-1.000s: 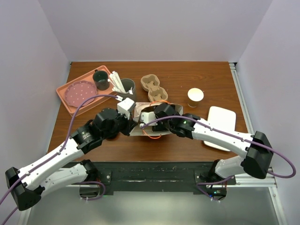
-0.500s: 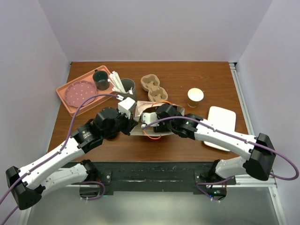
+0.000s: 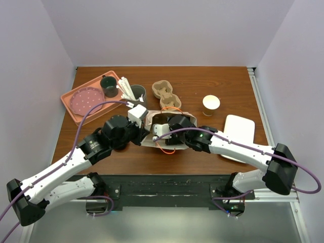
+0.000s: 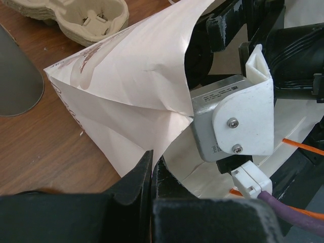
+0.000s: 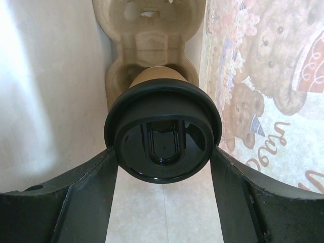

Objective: Pack the takeout coffee

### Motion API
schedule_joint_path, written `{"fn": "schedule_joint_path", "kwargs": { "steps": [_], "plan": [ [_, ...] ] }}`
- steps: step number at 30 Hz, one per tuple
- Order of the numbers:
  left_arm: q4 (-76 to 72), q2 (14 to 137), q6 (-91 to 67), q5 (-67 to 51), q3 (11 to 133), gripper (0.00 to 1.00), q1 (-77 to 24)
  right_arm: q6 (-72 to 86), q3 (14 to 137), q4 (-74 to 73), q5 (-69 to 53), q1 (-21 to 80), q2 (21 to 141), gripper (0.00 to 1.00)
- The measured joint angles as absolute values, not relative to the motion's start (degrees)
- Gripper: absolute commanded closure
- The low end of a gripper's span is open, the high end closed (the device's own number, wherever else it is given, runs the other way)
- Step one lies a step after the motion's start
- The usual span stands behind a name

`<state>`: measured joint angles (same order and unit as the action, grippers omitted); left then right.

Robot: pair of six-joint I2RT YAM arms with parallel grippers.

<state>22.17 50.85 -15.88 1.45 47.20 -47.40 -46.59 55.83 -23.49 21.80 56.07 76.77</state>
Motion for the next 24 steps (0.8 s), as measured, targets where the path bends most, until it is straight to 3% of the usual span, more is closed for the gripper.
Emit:
{"fn": "schedule_joint_path", "kwargs": {
  "steps": [24],
  "plan": [
    [22.2,51.7,-15.9,1.0,47.8,1.0,-47.4,-46.8,55.9,-22.8,24.0,56.1,75.8,1.0]
  ]
}}
